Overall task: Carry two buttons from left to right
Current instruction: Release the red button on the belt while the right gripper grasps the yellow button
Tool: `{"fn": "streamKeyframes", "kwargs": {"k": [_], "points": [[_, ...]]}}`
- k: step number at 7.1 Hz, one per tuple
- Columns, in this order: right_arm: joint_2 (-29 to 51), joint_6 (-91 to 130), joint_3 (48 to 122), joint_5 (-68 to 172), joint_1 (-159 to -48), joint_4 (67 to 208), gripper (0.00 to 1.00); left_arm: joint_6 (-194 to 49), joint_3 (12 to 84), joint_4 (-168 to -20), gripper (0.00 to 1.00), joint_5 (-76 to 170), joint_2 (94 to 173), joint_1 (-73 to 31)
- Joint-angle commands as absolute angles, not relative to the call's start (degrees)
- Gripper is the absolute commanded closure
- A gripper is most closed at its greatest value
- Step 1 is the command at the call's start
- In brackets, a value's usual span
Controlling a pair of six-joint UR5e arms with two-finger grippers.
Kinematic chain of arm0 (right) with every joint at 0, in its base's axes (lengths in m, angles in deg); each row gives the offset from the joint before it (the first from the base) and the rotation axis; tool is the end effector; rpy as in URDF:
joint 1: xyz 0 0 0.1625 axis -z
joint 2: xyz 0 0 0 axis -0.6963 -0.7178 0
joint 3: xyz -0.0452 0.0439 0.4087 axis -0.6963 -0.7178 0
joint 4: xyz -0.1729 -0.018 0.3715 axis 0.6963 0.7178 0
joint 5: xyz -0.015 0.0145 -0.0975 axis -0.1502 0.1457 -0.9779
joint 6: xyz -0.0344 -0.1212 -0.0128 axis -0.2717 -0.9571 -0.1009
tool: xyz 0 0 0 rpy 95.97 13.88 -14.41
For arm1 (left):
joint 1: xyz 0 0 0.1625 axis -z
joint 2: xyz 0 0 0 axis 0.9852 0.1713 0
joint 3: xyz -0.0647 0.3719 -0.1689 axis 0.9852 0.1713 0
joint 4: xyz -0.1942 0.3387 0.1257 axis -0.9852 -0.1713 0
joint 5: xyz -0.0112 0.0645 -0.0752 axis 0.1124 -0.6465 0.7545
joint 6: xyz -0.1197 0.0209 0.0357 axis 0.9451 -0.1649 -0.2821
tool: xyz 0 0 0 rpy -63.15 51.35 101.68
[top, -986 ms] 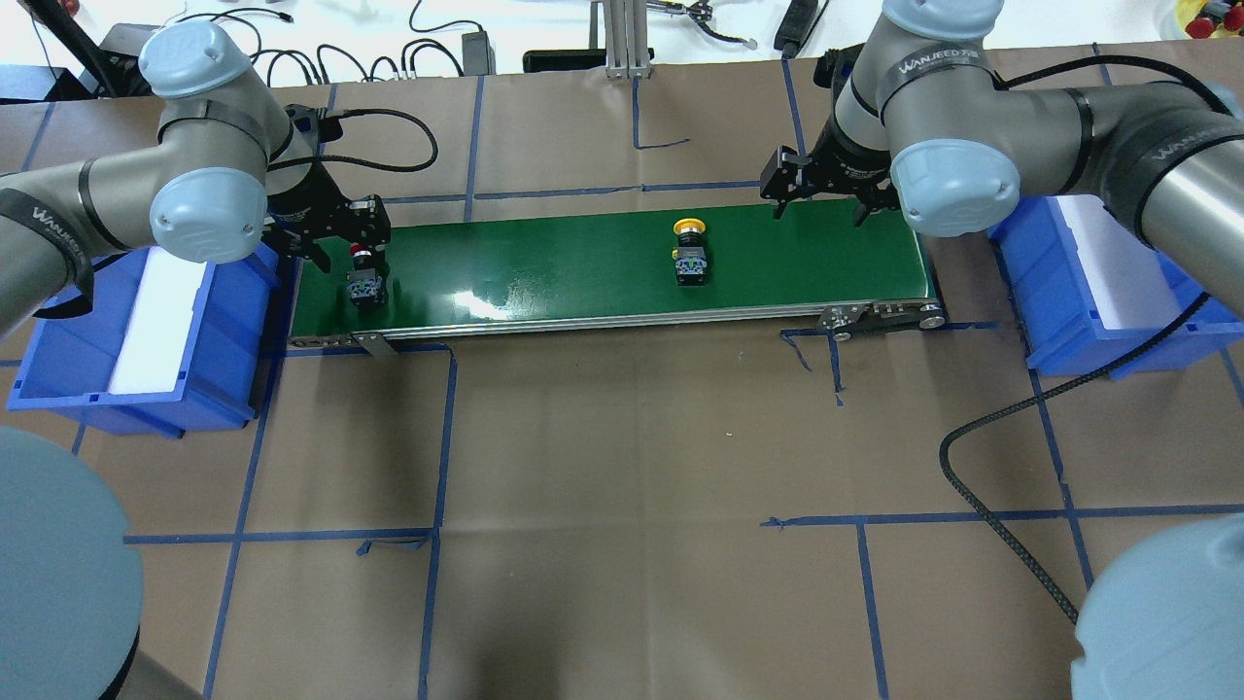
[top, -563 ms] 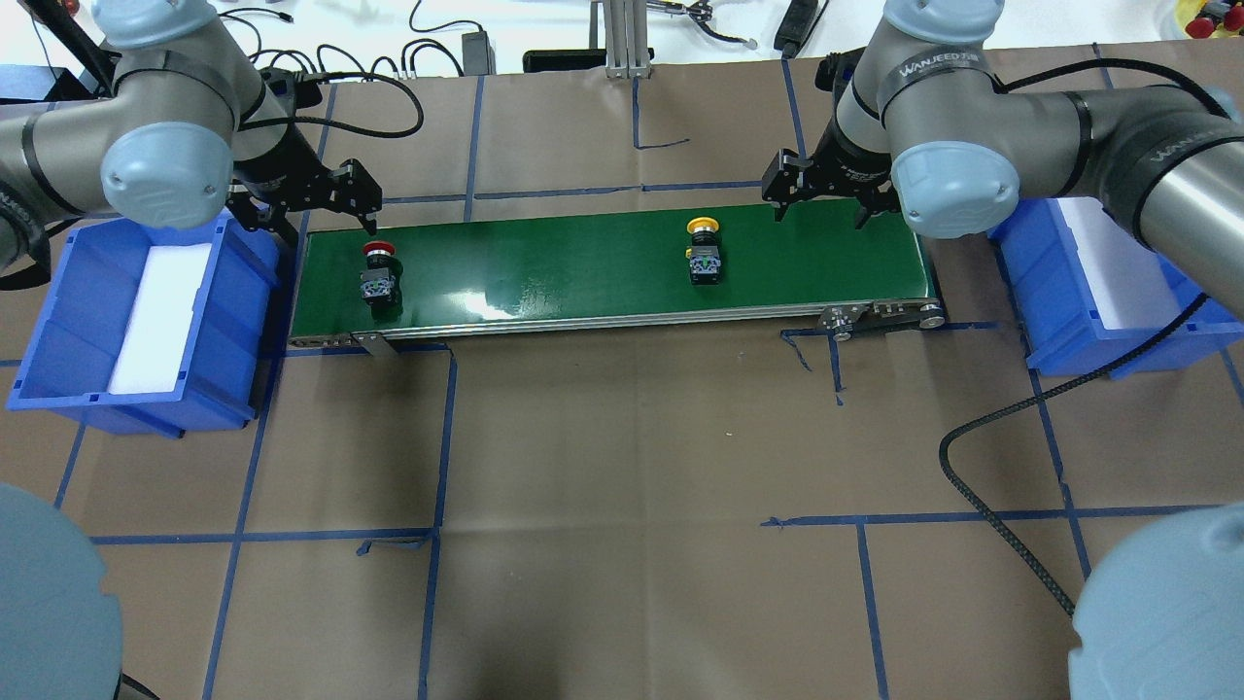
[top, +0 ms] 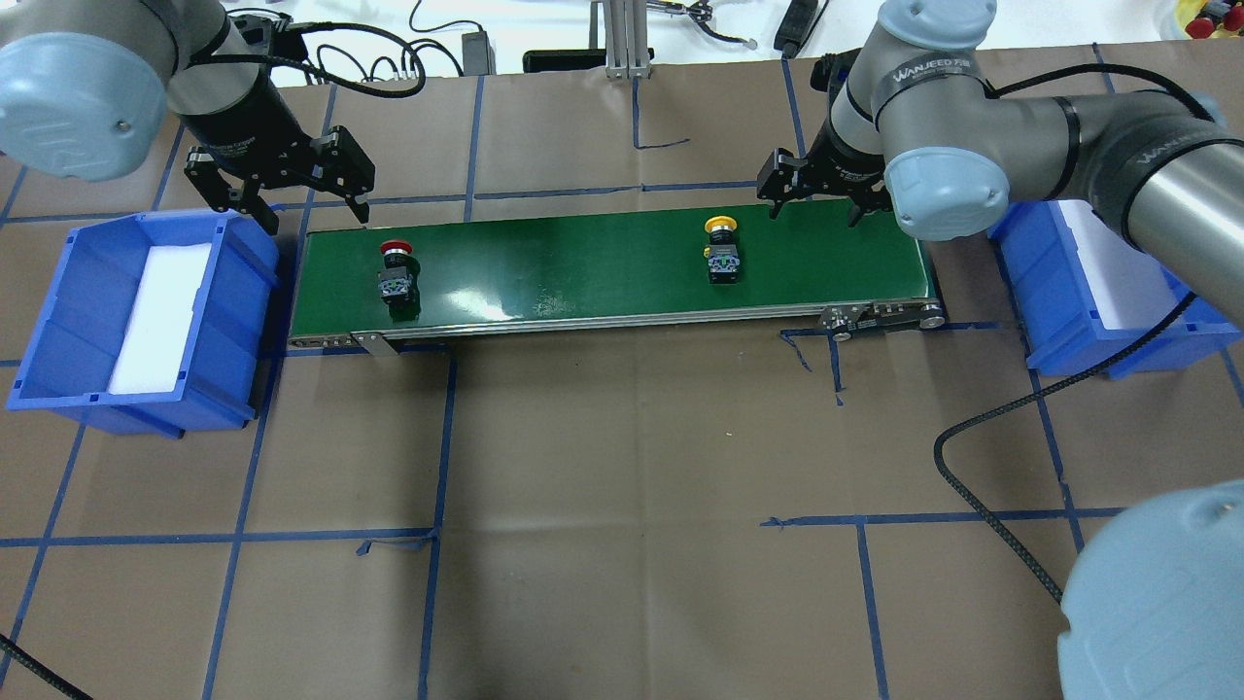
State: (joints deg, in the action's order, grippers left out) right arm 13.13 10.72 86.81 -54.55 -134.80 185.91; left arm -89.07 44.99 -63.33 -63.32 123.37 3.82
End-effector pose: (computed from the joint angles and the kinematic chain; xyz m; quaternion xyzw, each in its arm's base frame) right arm 0.1551 -0.6155 0.2616 0.0543 0.9944 -0.0659 0.0624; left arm -0.0779 -0.5563 0.3903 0.0381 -0.9989 -0.0229 0.0122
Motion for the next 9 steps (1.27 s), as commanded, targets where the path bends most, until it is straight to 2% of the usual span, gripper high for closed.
{"fn": "streamKeyframes", "kwargs": {"k": [1, 3, 5, 8, 9], "points": [[13.82, 12.28, 86.80, -49.87, -135.27, 187.76, 0.02, -88.24, 47.51, -66.05, 0.00, -63.31, 117.37, 5.55], [15.13, 13.08, 86.97, -49.75, -136.32, 188.02, 0.02, -88.16, 49.80, -65.26, 0.00, -63.40, 116.56, 5.82], [15.49, 12.73, 89.86, -50.63, -136.32, 188.11, 0.01, -88.24, 49.81, -65.17, 0.00, -63.40, 115.95, 5.82], [16.54, 12.64, 89.61, -50.81, -136.32, 187.94, 0.01, -88.33, 48.83, -65.34, 0.00, -63.31, 115.16, 5.82], [16.72, 12.47, 89.52, -50.98, -136.32, 187.94, 0.13, -88.33, 49.10, -65.26, 0.00, -63.31, 115.15, 5.82]]}}
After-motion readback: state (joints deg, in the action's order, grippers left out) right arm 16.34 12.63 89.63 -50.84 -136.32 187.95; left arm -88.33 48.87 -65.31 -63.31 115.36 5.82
